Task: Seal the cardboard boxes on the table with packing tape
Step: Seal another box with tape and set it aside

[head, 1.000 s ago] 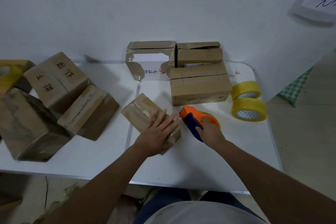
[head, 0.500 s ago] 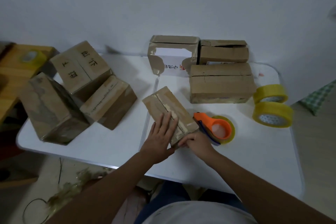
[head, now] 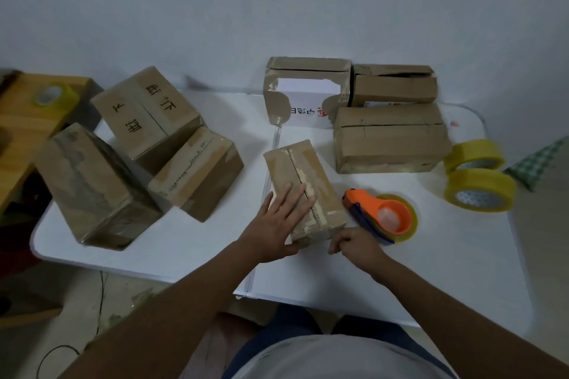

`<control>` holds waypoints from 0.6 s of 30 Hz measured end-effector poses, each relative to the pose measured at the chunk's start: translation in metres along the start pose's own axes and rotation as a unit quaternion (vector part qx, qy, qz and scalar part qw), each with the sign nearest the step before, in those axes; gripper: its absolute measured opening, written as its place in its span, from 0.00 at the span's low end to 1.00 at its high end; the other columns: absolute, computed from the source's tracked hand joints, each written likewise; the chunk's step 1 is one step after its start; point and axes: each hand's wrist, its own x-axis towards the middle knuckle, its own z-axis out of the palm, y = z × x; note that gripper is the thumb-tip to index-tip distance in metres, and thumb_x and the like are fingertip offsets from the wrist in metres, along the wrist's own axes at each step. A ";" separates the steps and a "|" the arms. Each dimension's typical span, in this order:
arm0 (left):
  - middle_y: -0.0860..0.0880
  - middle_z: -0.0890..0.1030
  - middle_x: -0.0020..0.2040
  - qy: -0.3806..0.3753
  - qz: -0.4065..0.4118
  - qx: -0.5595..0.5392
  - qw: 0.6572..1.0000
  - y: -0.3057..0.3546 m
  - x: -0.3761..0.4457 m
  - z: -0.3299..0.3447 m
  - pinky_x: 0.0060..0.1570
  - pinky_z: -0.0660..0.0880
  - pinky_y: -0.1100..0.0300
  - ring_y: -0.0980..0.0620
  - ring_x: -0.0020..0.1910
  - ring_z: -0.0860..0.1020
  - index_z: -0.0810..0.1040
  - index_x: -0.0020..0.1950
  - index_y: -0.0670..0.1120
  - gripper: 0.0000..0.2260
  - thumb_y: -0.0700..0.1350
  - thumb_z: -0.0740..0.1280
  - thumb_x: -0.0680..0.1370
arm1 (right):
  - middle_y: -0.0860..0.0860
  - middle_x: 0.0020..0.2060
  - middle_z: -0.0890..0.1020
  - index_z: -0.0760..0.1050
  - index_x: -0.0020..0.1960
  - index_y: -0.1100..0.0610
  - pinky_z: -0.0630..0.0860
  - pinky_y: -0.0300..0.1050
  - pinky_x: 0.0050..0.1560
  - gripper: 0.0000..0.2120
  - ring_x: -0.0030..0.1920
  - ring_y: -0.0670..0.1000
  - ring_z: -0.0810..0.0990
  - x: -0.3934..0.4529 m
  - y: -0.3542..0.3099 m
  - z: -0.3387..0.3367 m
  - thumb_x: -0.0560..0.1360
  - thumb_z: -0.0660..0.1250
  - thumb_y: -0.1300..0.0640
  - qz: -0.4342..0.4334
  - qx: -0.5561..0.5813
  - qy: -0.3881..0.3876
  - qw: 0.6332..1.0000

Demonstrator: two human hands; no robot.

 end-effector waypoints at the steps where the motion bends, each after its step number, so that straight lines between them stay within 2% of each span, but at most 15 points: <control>1: 0.50 0.36 0.81 -0.003 0.007 0.008 1.000 -0.007 0.002 -0.002 0.76 0.45 0.39 0.47 0.79 0.34 0.37 0.80 0.55 0.47 0.61 0.67 0.74 | 0.48 0.43 0.84 0.82 0.37 0.53 0.78 0.47 0.55 0.18 0.49 0.50 0.81 -0.002 -0.004 0.007 0.75 0.59 0.68 -0.007 0.016 -0.007 1.000; 4: 0.53 0.35 0.80 -0.006 0.011 0.019 1.000 -0.020 0.007 -0.009 0.75 0.40 0.42 0.46 0.78 0.33 0.38 0.81 0.54 0.48 0.57 0.70 0.74 | 0.50 0.49 0.82 0.80 0.47 0.52 0.76 0.44 0.50 0.10 0.51 0.51 0.80 0.000 -0.011 0.022 0.80 0.61 0.60 -0.006 0.037 -0.021 0.999; 6: 0.53 0.34 0.80 0.007 0.014 0.003 1.000 -0.023 0.006 -0.012 0.75 0.39 0.44 0.47 0.79 0.34 0.39 0.81 0.53 0.47 0.56 0.69 0.75 | 0.52 0.49 0.82 0.80 0.46 0.53 0.75 0.41 0.46 0.10 0.49 0.52 0.81 0.004 -0.009 0.024 0.80 0.61 0.61 -0.002 0.035 -0.010 0.999; 9: 0.53 0.37 0.81 0.043 0.039 -0.030 0.998 -0.020 0.007 -0.013 0.78 0.40 0.48 0.51 0.80 0.38 0.44 0.82 0.52 0.39 0.59 0.64 0.78 | 0.52 0.47 0.83 0.80 0.43 0.56 0.77 0.41 0.46 0.14 0.46 0.50 0.81 0.005 -0.003 0.012 0.79 0.59 0.67 -0.003 0.048 0.061 0.997; 11: 0.54 0.40 0.81 0.046 0.064 -0.029 0.996 -0.016 0.010 -0.011 0.78 0.39 0.51 0.53 0.80 0.40 0.47 0.82 0.53 0.34 0.57 0.62 0.81 | 0.54 0.49 0.82 0.80 0.48 0.59 0.77 0.48 0.52 0.11 0.48 0.53 0.80 0.005 0.003 -0.002 0.78 0.59 0.68 -0.007 0.027 0.145 0.989; 14: 0.55 0.44 0.81 0.040 0.069 -0.012 0.997 -0.013 0.011 -0.003 0.78 0.39 0.52 0.53 0.80 0.41 0.49 0.81 0.52 0.28 0.55 0.56 0.84 | 0.57 0.52 0.80 0.78 0.56 0.62 0.71 0.45 0.50 0.11 0.50 0.54 0.77 0.009 0.016 -0.025 0.77 0.61 0.67 -0.001 -0.056 0.238 0.970; 16: 0.54 0.47 0.81 0.049 0.057 0.002 0.997 -0.012 0.010 0.002 0.78 0.39 0.52 0.53 0.80 0.41 0.49 0.81 0.52 0.27 0.54 0.54 0.85 | 0.58 0.52 0.79 0.75 0.57 0.63 0.72 0.49 0.50 0.10 0.51 0.57 0.77 0.013 0.024 -0.037 0.76 0.63 0.64 0.004 -0.085 0.269 0.959; 18: 0.53 0.48 0.81 0.053 0.054 0.011 0.997 -0.012 0.009 0.005 0.77 0.38 0.51 0.53 0.80 0.42 0.49 0.81 0.52 0.26 0.54 0.53 0.85 | 0.58 0.50 0.78 0.74 0.55 0.63 0.74 0.51 0.49 0.11 0.50 0.58 0.77 0.016 0.030 -0.043 0.77 0.66 0.57 0.013 -0.127 0.253 0.959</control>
